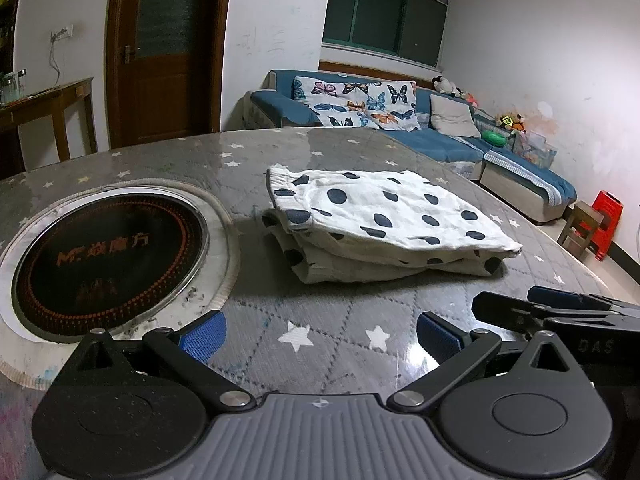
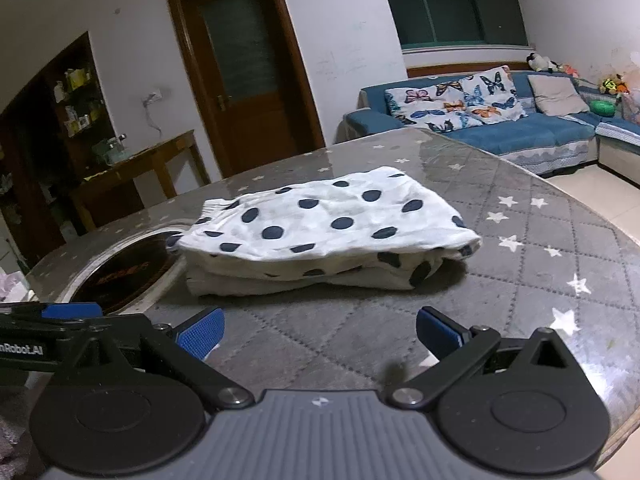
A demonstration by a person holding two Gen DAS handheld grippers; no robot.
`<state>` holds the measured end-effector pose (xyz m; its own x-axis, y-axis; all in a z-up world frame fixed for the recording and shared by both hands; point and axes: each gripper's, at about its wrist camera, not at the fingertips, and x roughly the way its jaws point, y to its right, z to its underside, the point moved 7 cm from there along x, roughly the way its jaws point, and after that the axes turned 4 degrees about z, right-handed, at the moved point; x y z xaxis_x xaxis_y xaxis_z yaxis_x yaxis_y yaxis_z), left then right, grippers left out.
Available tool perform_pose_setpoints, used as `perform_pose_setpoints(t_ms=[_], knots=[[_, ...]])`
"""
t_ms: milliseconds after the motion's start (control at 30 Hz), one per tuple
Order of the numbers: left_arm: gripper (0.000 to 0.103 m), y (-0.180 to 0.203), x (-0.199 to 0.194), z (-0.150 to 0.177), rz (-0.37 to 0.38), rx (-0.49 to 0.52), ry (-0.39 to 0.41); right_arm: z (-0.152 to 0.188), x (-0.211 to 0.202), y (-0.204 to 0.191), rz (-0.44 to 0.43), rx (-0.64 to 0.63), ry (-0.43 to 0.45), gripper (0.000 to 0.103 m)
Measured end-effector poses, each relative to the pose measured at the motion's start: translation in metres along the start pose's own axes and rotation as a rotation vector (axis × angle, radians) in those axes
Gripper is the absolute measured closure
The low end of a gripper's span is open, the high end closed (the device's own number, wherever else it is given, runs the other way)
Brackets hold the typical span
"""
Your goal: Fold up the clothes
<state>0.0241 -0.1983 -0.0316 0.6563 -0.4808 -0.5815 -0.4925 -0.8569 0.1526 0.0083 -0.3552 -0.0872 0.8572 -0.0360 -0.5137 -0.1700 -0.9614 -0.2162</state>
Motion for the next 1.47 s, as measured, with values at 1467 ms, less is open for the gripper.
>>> perform_pose_setpoints(t_ms=[1467], knots=[[0.0,0.019,-0.02,0.008,0.007,0.025,0.022,0.004,-0.014,-0.001,0.027,-0.033,0.003,0.0]])
